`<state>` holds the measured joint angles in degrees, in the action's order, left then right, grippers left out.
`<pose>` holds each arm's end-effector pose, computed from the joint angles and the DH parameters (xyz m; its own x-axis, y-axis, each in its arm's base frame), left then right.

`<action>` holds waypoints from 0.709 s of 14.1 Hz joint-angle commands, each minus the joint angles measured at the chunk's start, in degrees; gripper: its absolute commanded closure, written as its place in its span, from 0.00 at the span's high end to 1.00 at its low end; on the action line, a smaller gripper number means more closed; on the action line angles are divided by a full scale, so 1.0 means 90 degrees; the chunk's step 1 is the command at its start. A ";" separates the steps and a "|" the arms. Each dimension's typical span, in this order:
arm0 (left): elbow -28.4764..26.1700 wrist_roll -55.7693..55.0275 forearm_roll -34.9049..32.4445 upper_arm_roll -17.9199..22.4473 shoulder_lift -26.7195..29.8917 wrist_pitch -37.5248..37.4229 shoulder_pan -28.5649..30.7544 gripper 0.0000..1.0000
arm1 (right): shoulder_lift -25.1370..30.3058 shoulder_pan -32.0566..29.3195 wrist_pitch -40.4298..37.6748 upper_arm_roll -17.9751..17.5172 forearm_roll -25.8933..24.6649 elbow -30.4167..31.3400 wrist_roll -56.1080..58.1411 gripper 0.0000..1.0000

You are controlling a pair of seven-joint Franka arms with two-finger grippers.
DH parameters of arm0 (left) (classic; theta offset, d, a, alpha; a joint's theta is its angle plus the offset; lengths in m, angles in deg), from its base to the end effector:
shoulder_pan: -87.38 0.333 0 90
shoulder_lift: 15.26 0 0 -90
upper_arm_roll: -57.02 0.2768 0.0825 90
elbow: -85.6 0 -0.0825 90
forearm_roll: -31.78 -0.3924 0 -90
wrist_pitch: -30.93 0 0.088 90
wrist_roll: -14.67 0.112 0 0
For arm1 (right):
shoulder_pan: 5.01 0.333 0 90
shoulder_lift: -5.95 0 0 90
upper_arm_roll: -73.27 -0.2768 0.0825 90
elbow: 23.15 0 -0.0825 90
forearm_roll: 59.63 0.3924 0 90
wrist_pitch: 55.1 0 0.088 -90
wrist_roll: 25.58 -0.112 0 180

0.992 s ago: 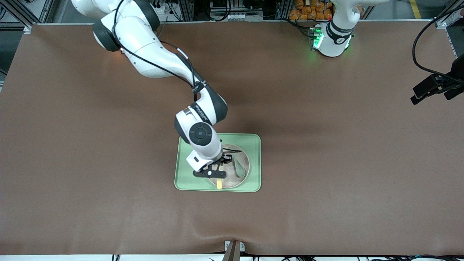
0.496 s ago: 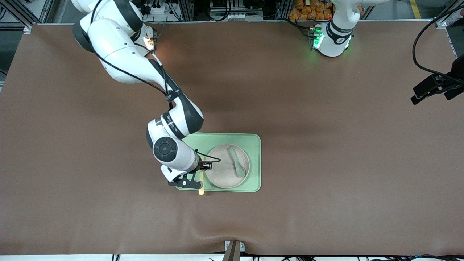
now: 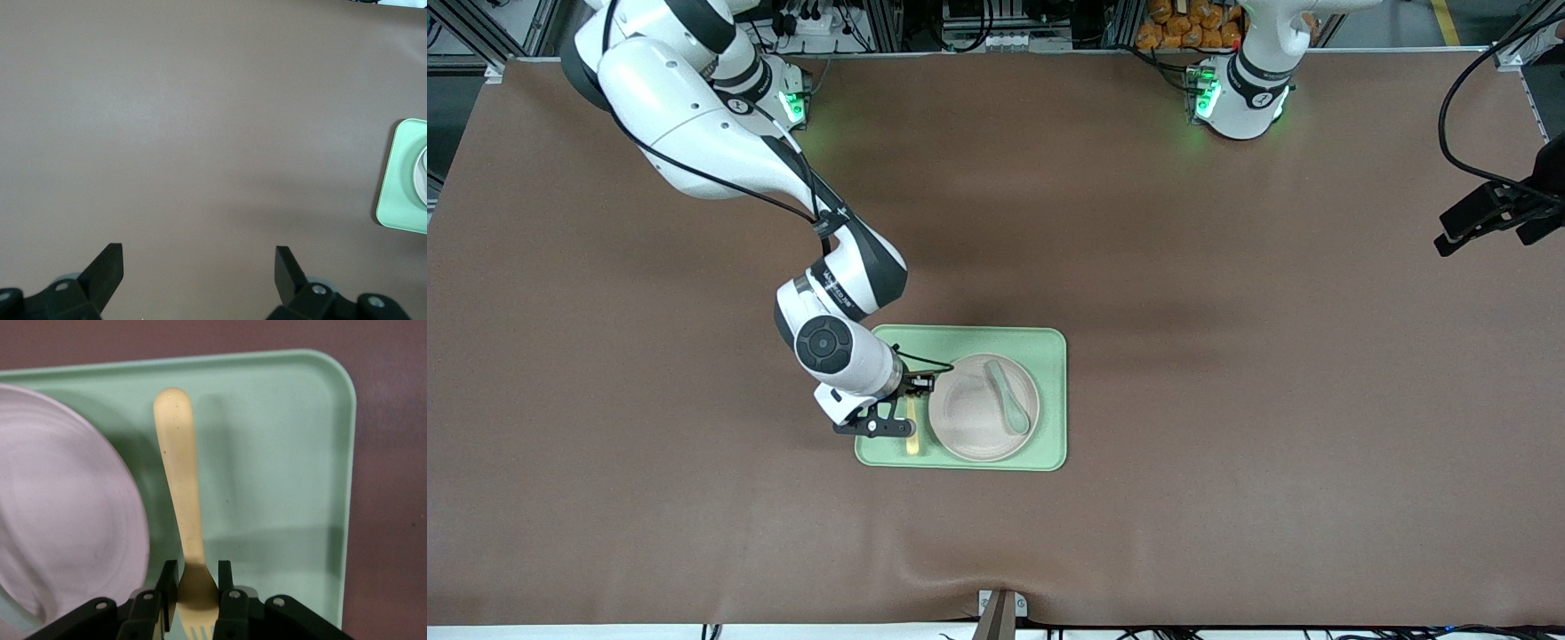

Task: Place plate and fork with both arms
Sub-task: 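Lift the fork and lower it onto the tray beside the plate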

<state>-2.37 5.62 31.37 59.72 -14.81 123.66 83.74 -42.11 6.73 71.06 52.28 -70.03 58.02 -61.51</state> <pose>0.5665 -0.0084 0.6063 0.9859 0.1408 0.0907 0.1407 -0.9900 0.0076 0.6181 0.3409 0.1840 0.9959 -0.0572 -0.0707 -0.0642 -0.9928 -0.1014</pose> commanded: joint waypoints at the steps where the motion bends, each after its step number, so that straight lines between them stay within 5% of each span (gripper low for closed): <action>1: -0.0050 0.0155 0.0055 -0.0007 0.0038 0.0077 0.0004 1.00 | 0.0380 -0.0240 0.0172 -0.0158 -0.0222 0.0630 -0.0257 0.00; 5: -0.0060 0.0155 0.0075 -0.0017 -0.0021 0.0175 -0.0015 1.00 | 0.0477 -0.0377 0.0816 -0.0158 -0.0222 0.1168 -0.0276 0.00; 6: -0.0060 0.0155 0.0085 -0.0027 -0.0021 0.0175 -0.0015 1.00 | 0.0468 -0.0367 0.0826 -0.0158 -0.0222 0.1168 -0.0344 0.07; 9: -0.0060 0.0155 0.0094 -0.0027 -0.0011 0.0175 -0.0015 1.00 | 0.0409 -0.0396 0.0846 -0.0138 -0.0222 0.1129 -0.0345 0.85; 10: -0.0069 0.0155 0.0095 -0.0027 -0.0002 0.0165 -0.0006 1.00 | 0.0419 -0.0387 0.0798 -0.0138 -0.0212 0.1061 -0.0316 1.00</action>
<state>-2.89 5.64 31.37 59.43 -15.09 124.68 83.60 -40.63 4.82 77.86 52.28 -70.14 65.31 -63.08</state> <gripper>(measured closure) 0.000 0.590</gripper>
